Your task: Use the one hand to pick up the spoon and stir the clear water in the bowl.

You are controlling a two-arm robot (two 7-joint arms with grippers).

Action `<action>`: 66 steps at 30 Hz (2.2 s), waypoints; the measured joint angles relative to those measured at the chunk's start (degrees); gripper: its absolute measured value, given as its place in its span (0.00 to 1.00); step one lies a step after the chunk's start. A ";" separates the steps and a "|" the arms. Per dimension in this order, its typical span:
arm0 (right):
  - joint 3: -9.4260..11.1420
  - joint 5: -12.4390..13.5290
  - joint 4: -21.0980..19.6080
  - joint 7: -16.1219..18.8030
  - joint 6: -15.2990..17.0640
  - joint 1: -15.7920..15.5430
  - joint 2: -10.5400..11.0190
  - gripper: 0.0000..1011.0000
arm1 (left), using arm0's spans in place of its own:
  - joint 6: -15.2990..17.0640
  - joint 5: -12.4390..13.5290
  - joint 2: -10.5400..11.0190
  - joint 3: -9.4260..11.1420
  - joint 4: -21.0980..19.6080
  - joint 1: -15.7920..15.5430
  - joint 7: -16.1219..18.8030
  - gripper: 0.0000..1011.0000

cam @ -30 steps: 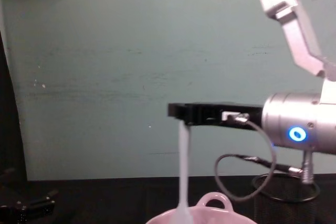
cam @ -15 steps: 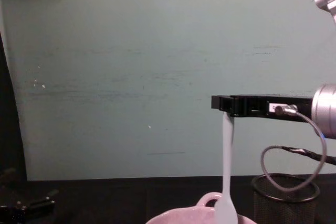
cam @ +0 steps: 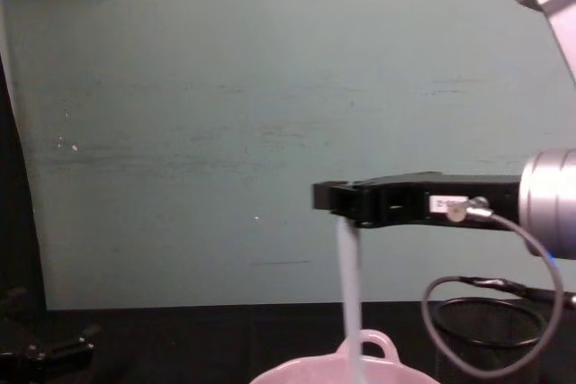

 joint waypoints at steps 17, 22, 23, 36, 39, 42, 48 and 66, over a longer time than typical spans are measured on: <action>-4.62 -0.87 5.17 2.27 -1.06 4.41 -4.86 0.06 | 0.00 0.00 0.00 0.00 0.00 0.00 0.00 1.00; -4.22 -0.87 9.27 2.16 -2.47 6.47 -6.54 0.06 | 0.00 0.00 0.00 0.00 0.00 0.00 0.00 1.00; -3.96 -0.86 9.78 2.00 -2.69 6.71 -6.73 0.06 | 0.00 0.00 0.00 0.00 0.00 0.00 0.00 1.00; 1.10 0.17 12.09 -0.49 -3.68 6.22 -5.45 0.06 | 0.00 0.00 0.00 0.00 0.00 0.00 0.00 1.00; 1.85 0.31 10.69 -0.82 -3.60 5.26 -4.53 0.06 | 0.00 0.00 0.00 0.00 0.00 0.00 0.00 1.00; 2.26 0.27 9.06 -0.97 -3.21 4.34 -3.60 0.06 | 0.00 0.00 0.00 0.00 0.00 0.00 0.00 1.00; 2.21 -0.46 5.52 -1.15 -1.97 2.75 -1.89 0.06 | 0.00 0.00 0.00 0.00 0.00 0.00 0.00 1.00; -2.31 -1.95 -0.79 0.21 0.66 -0.21 -2.01 0.06 | 0.00 0.00 0.00 0.00 0.00 0.00 0.00 1.00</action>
